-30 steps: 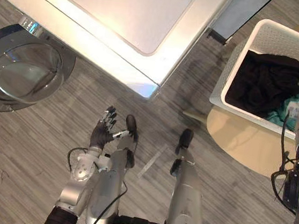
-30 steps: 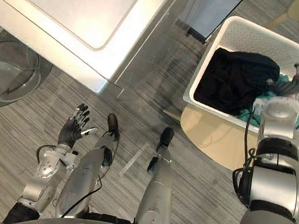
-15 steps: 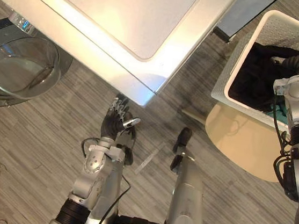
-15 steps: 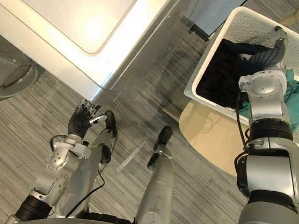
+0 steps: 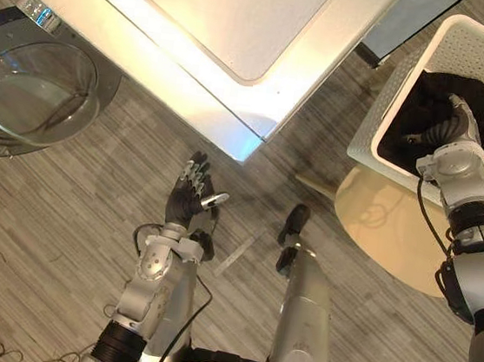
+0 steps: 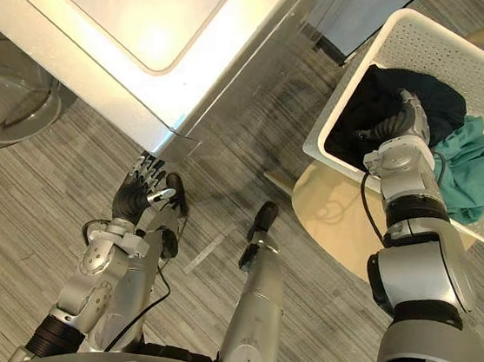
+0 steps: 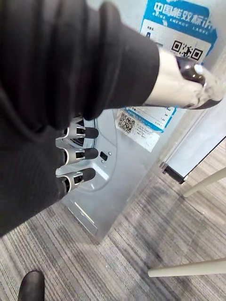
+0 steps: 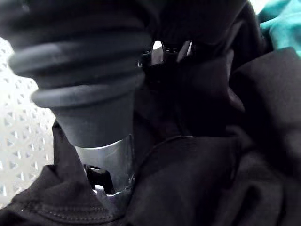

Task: Pick up the laundry basket with both hands and put the clothes into the washing machine.

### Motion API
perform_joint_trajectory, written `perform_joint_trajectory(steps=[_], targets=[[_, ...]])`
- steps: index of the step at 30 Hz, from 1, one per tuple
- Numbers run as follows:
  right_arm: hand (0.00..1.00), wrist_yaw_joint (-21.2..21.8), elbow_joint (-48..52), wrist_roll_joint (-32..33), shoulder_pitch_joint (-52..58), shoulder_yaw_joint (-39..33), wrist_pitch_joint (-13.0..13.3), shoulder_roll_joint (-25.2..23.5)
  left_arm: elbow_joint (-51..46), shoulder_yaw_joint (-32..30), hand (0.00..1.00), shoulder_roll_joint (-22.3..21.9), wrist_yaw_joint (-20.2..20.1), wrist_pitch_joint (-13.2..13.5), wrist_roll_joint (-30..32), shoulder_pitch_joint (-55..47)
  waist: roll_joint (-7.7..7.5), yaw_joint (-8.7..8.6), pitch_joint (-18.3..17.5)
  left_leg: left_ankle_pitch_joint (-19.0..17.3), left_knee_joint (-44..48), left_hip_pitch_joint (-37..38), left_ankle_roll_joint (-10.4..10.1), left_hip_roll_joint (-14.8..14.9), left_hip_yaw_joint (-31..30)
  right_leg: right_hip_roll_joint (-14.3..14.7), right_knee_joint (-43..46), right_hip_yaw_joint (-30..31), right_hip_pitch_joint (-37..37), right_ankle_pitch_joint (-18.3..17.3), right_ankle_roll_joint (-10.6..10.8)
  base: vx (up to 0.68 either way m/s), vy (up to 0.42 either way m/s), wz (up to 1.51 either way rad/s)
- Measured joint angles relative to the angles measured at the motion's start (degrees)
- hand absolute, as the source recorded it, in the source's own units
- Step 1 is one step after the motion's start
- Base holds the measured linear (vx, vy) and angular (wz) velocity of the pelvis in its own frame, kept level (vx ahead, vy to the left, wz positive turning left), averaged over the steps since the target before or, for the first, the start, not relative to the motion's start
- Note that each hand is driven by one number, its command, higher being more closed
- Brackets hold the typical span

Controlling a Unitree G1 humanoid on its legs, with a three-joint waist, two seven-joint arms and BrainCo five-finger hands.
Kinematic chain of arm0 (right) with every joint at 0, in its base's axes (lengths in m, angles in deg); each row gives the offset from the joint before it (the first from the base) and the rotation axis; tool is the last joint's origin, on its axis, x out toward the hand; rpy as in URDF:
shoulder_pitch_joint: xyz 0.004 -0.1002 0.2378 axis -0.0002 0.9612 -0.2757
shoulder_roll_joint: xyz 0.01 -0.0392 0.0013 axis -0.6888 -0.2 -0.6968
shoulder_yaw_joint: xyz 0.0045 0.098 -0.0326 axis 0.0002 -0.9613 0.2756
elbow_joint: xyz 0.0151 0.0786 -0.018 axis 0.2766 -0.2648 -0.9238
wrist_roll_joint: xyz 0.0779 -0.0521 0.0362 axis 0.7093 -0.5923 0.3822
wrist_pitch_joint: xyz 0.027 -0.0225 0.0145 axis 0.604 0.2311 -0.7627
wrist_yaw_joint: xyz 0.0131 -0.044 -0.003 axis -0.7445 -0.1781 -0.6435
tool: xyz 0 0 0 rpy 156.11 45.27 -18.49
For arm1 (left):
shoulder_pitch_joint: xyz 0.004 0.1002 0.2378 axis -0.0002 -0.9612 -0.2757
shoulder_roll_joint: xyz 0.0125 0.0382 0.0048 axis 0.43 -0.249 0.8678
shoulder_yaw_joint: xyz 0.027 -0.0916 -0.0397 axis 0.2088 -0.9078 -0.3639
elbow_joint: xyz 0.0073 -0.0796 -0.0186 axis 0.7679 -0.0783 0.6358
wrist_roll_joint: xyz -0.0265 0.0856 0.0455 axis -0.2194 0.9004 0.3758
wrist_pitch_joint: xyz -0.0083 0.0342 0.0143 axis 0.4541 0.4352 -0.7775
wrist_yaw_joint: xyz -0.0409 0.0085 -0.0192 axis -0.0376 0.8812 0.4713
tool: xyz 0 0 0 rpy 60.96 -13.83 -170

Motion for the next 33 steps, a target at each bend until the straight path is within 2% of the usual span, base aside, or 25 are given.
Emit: perform_joint_trajectory(steps=[6, 9, 15, 21, 22, 25, 27, 33], targets=[[0.00, -0.74, -0.01, -1.19, -0.07, 0.08, 0.01, 0.46, -0.05, -0.44, 0.00, -1.54, 1.62, 0.05, -0.92, 1.22, -0.63, -0.21, -0.38, 2.02, -2.09, -1.74, -0.39, -1.08, -1.20, -1.60, 5.09, -0.60, -4.22, -2.56, -0.53, -0.02, -0.061, 0.16], [0.00, -2.92, -0.40, -1.29, 0.10, -0.14, -0.26, 1.68, -0.31, -0.90, 0.00, -3.34, 3.90, 0.08, -2.45, 1.34, -0.65, -0.53, -0.39, 4.75, -5.46, -1.80, -0.74, -2.81, -2.92, -3.75, 10.06, -1.68, -6.60, -5.33, -0.95, -0.03, -0.050, 0.39], [0.00, -1.41, -4.90, -1.49, 0.13, -0.14, -0.95, 4.68, -1.45, -0.22, 0.00, -4.38, 3.70, -0.11, -3.41, 1.26, -0.64, -0.50, -0.42, 6.70, -7.99, -2.97, -1.42, -5.69, -6.19, -8.12, 18.14, -3.23, -10.10, -10.30, -1.47, -0.07, -0.057, 0.45], [0.00, -0.20, -6.03, 5.08, 0.95, 1.25, -0.99, 5.25, -1.48, 0.00, 0.00, -4.52, 2.04, -0.45, -3.39, 1.24, -0.61, -0.26, -1.92, 7.16, -7.85, -4.01, -1.60, -6.45, -6.52, -9.35, 20.04, -3.17, -11.59, -11.17, -1.34, -0.06, -0.045, 0.12], [1.00, -0.22, -6.02, 5.77, 1.28, 1.21, -0.83, 5.29, -1.48, -0.01, 0.00, -4.71, 2.02, -0.57, -3.39, 1.25, -0.58, -0.25, -2.03, 7.18, -7.84, -4.01, -1.59, -6.64, -6.56, -9.59, 20.27, -3.15, -11.65, -11.32, -1.27, -0.03, -0.034, 0.07], [1.00, -0.38, -5.34, 9.52, 2.96, -0.68, 0.12, 5.33, -1.48, -0.41, 0.00, -4.92, 2.02, -0.70, -3.40, 1.66, -0.54, -0.05, -2.64, 7.18, -7.77, -4.18, -1.58, -7.21, -6.70, -10.03, 20.94, -2.84, -12.09, -11.83, -1.16, -0.03, -0.035, 0.08], [1.00, -0.39, -4.29, 11.53, 4.29, -2.75, 0.46, 5.58, -1.43, -0.75, 0.00, -4.97, 2.05, -0.69, -3.41, 1.75, -0.52, 0.21, -4.32, 7.50, -7.76, -5.45, -1.66, -7.25, -6.94, -10.08, 21.11, -2.79, -13.39, -11.97, -1.05, -0.03, -0.036, 0.02], [1.00, -0.30, -4.26, 14.19, 5.69, -5.63, 1.48, 5.64, -1.07, -0.69, 0.00, -5.21, 1.99, -0.69, -3.77, 3.53, -0.48, 1.10, -4.38, 8.53, -7.76, -5.22, -1.90, -7.16, -7.79, -9.84, 21.48, -2.84, -13.18, -12.08, -1.37, -0.02, -0.038, -0.01]])
